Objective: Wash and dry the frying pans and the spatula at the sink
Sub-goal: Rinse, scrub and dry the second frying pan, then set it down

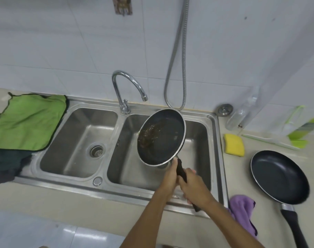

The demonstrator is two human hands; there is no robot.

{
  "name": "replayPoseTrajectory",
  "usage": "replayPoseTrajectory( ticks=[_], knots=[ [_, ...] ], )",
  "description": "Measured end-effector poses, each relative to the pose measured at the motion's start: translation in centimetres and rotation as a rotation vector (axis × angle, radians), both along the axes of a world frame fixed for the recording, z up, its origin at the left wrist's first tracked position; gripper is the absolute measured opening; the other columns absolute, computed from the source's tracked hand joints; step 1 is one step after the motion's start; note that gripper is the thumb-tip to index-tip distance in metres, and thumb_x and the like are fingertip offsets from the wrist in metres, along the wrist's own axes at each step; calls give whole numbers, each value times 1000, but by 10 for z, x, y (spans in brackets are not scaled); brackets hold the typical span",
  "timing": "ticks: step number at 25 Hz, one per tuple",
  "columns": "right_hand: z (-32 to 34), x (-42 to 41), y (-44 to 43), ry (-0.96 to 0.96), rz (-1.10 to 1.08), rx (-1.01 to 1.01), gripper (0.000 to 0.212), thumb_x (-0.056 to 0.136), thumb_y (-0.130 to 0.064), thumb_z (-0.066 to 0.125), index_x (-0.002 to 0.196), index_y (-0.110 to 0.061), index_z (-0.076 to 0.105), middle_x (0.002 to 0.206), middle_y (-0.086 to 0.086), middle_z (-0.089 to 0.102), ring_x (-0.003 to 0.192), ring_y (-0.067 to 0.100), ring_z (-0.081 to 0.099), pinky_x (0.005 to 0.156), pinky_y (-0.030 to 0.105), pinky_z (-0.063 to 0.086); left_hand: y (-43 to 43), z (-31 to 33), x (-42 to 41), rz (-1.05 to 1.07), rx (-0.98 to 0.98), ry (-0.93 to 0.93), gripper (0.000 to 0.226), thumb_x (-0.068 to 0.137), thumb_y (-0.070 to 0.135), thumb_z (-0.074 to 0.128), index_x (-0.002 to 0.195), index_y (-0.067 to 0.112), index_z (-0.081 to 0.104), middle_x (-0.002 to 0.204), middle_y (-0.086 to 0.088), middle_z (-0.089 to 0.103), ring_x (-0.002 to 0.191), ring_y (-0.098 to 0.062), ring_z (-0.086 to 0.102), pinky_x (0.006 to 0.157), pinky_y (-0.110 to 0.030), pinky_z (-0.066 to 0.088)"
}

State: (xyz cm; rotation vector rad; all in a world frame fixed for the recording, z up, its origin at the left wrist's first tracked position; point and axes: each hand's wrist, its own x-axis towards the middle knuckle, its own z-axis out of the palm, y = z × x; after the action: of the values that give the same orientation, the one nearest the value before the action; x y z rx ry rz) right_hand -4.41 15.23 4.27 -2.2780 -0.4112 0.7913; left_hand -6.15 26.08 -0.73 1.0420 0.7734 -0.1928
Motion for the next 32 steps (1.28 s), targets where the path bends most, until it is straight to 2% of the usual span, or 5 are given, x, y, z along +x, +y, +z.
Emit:
replayPoseTrajectory(
  ticks=[6,10,14,26,32],
  knots=[
    [34,2,-18,-337,153,-234,19,104,-20,52,121,-16,44,93,-1,59,64,7,59,55,19,52,-9,30,19,-117,-37,39,45,96,54,39,133,30,51,112,-13,78,110,-24,73,77,-32,53],
    [54,-5,-35,-508,229,-406,34,102,-17,51,134,-18,40,93,-7,61,61,9,52,52,17,46,-29,46,24,-154,-43,-3,24,102,42,36,116,28,49,107,-13,79,115,-27,69,102,-41,50],
    [67,-6,-52,-560,148,-484,49,96,-15,49,142,-24,35,89,-5,62,62,17,50,45,21,24,-55,53,33,-191,57,15,48,97,45,42,105,10,74,98,-7,81,104,-22,74,103,-35,52],
    [30,1,-53,-110,-70,-3,64,89,-10,69,123,-60,47,84,-9,71,71,6,69,62,8,49,-24,52,0,-510,567,-5,53,95,65,39,104,20,64,106,-4,74,102,-18,68,96,-38,53],
    [17,-30,-16,133,-364,189,68,84,-3,65,111,-65,62,70,5,69,48,20,56,45,27,48,97,46,-54,-590,695,-52,25,93,53,58,97,33,71,99,9,78,95,-7,72,96,-38,55]
  ],
)
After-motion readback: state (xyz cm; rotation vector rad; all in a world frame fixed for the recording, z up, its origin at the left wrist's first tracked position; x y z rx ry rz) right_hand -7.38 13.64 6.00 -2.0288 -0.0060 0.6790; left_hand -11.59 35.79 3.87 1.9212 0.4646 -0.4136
